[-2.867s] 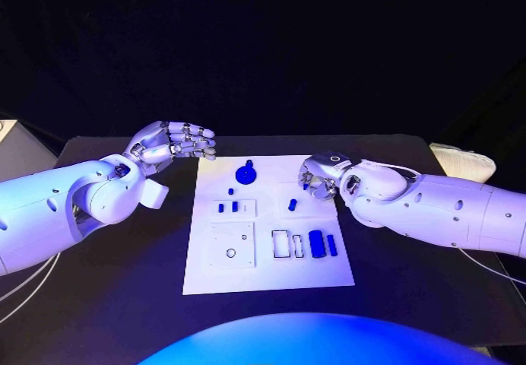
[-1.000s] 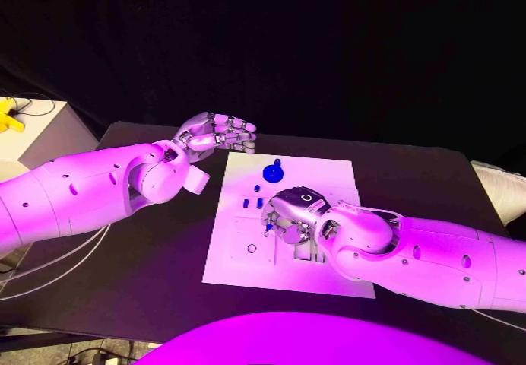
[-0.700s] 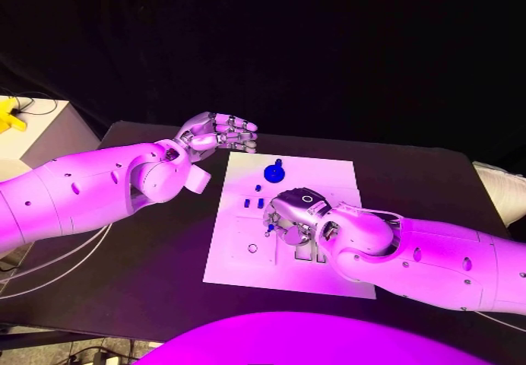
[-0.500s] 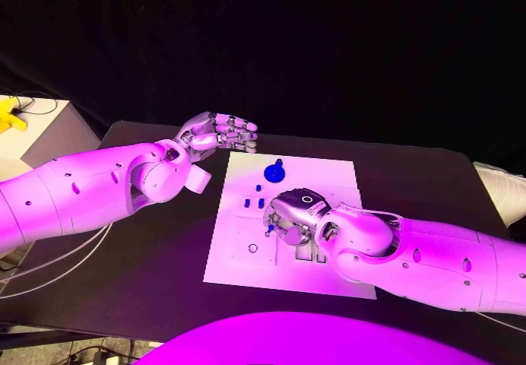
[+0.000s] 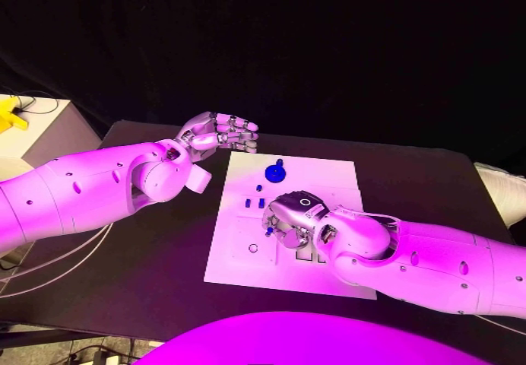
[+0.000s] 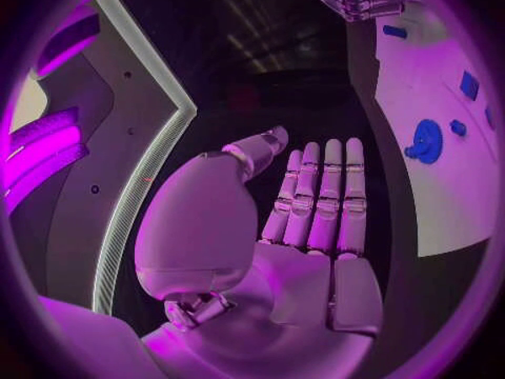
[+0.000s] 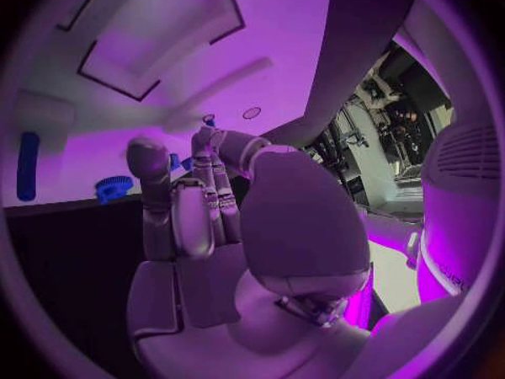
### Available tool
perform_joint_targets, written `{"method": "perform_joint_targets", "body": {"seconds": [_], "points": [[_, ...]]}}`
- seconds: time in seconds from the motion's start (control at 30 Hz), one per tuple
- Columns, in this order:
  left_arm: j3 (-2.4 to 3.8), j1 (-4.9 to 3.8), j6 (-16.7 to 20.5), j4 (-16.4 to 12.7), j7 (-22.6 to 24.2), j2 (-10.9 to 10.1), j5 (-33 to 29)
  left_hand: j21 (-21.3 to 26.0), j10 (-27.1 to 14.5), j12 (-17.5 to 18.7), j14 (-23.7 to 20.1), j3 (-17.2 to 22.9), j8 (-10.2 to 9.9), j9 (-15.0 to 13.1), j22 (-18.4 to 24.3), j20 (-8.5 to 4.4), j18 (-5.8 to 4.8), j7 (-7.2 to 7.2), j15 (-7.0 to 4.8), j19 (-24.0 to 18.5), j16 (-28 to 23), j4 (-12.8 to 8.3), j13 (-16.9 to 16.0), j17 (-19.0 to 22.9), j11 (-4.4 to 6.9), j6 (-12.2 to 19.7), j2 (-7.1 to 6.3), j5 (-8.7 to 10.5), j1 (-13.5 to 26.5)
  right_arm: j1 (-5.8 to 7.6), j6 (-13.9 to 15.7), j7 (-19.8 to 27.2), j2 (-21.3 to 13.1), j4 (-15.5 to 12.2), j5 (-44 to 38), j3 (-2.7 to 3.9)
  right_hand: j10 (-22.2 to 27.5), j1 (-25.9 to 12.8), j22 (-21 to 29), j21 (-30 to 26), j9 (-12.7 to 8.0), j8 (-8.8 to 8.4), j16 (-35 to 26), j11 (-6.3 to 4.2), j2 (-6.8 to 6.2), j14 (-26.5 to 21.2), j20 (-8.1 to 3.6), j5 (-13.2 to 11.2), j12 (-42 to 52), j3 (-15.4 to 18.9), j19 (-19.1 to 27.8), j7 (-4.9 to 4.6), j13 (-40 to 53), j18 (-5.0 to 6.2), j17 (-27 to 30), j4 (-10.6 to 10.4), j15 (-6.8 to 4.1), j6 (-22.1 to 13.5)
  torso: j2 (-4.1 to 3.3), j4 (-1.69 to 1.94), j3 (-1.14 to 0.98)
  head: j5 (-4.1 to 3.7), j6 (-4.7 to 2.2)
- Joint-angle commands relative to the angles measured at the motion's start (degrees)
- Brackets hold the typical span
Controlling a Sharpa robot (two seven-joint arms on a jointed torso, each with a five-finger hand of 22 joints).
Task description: Assemble the parts on the task board
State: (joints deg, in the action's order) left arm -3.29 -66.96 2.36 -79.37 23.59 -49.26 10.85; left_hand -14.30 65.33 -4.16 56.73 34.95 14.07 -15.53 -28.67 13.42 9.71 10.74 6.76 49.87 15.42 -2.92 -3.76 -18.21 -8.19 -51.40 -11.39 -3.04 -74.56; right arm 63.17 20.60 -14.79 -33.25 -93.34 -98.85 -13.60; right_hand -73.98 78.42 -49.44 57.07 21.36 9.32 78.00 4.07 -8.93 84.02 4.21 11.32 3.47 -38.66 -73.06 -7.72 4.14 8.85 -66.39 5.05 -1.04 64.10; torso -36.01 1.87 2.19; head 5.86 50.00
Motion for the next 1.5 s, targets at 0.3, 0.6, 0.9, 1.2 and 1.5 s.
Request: {"method": "perform_joint_targets", "body": {"seconds": [0.3, 0.6, 0.9, 1.2, 1.5], "points": [[0.05, -0.01, -0.51, -0.11, 0.04, 0.03, -0.51, 0.47, 0.19, 0.29, 0.44, -0.51, -0.31, 0.11, 0.15, -0.11, 0.69, 0.39, -0.16, 0.4, -0.33, 0.06, -0.08, -0.05, -0.23, -0.07, -0.07, -0.19, -0.2, -0.45, -1.33, -0.37, 0.32, 0.47, -0.9, -0.03, -0.08, -0.54, -0.05, 0.11, 0.1, 0.21, 0.37, -0.29, 0.3, 1.96, 0.0, 0.2, 0.21, -0.32, -0.47, -0.21, 0.07, -0.87, -0.01, 0.08, -0.18, 0.29, 0.01, -0.03, -0.02, 0.16, 0.0], [0.05, -0.01, -0.78, -0.13, -0.14, 0.01, -0.53, 0.52, 0.16, 0.3, 0.46, -0.52, -0.34, 0.12, 0.2, -0.11, 0.69, 0.43, -0.15, 0.44, -0.38, 0.07, -0.08, -0.05, -0.24, -0.06, -0.06, -0.19, -0.19, -0.66, -1.54, -1.2, 0.64, 1.52, -1.69, -0.04, -0.07, -0.59, 0.05, 0.03, 0.12, 0.22, 0.36, -0.28, 0.3, 1.95, 0.01, 0.24, 0.2, -0.35, -0.38, -0.22, 0.06, -0.84, 0.05, 0.09, -0.18, 0.27, -0.02, -0.05, -0.05, 0.11, 0.0], [0.05, -0.01, -1.03, -0.15, -0.27, 0.01, -0.56, 0.52, 0.16, 0.3, 0.46, -0.52, -0.34, 0.12, 0.2, -0.11, 0.69, 0.43, -0.15, 0.44, -0.38, 0.07, -0.08, -0.05, -0.24, -0.06, -0.06, -0.19, -0.19, -0.74, -1.58, -1.82, 0.89, 1.72, -2.26, -0.04, -0.07, -0.59, 0.05, 0.03, 0.12, 0.22, 0.36, -0.28, 0.3, 1.95, 0.01, 0.24, 0.2, -0.35, -0.38, -0.22, 0.06, -0.84, 0.05, 0.09, -0.18, 0.27, 0.0, -0.02, -0.05, 0.06, 0.0], [0.05, -0.01, -1.11, -0.13, -0.37, -0.01, -0.56, 0.61, 0.1, 0.32, 0.47, -0.55, -0.39, 0.15, 0.29, -0.1, 0.69, 0.47, -0.13, 0.5, -0.48, 0.1, -0.07, -0.06, -0.27, -0.03, -0.05, -0.19, -0.18, -0.8, -1.29, -0.79, 0.78, 1.15, -1.77, -0.05, -0.02, -0.78, 0.17, -0.07, 0.19, 0.22, 0.37, -0.24, 0.18, 1.9, 0.04, 0.29, 0.17, -0.37, -0.16, -0.26, 0.02, -0.78, 0.15, 0.16, -0.14, 0.17, 0.02, -0.07, -0.02, 0.1, 0.0], [0.05, -0.01, -1.15, -0.21, -0.37, -0.09, -0.57, 0.61, 0.1, 0.32, 0.47, -0.55, -0.39, 0.15, 0.29, -0.1, 0.69, 0.47, -0.13, 0.5, -0.48, 0.1, -0.07, -0.06, -0.27, -0.03, -0.05, -0.19, -0.18, -0.75, 4.08, 0.67, -1.15, -0.18, 0.14, -0.05, 2.74, -2.56, 0.36, -0.54, -0.05, -1.46, 0.73, 0.82, -1.33, 1.72, 0.9, -0.58, 0.13, 0.33, 1.09, -1.38, -0.3, -0.61, 0.25, 0.05, 0.89, -3.19, 0.06, -0.03, -0.02, 0.23, 0.0]]}}
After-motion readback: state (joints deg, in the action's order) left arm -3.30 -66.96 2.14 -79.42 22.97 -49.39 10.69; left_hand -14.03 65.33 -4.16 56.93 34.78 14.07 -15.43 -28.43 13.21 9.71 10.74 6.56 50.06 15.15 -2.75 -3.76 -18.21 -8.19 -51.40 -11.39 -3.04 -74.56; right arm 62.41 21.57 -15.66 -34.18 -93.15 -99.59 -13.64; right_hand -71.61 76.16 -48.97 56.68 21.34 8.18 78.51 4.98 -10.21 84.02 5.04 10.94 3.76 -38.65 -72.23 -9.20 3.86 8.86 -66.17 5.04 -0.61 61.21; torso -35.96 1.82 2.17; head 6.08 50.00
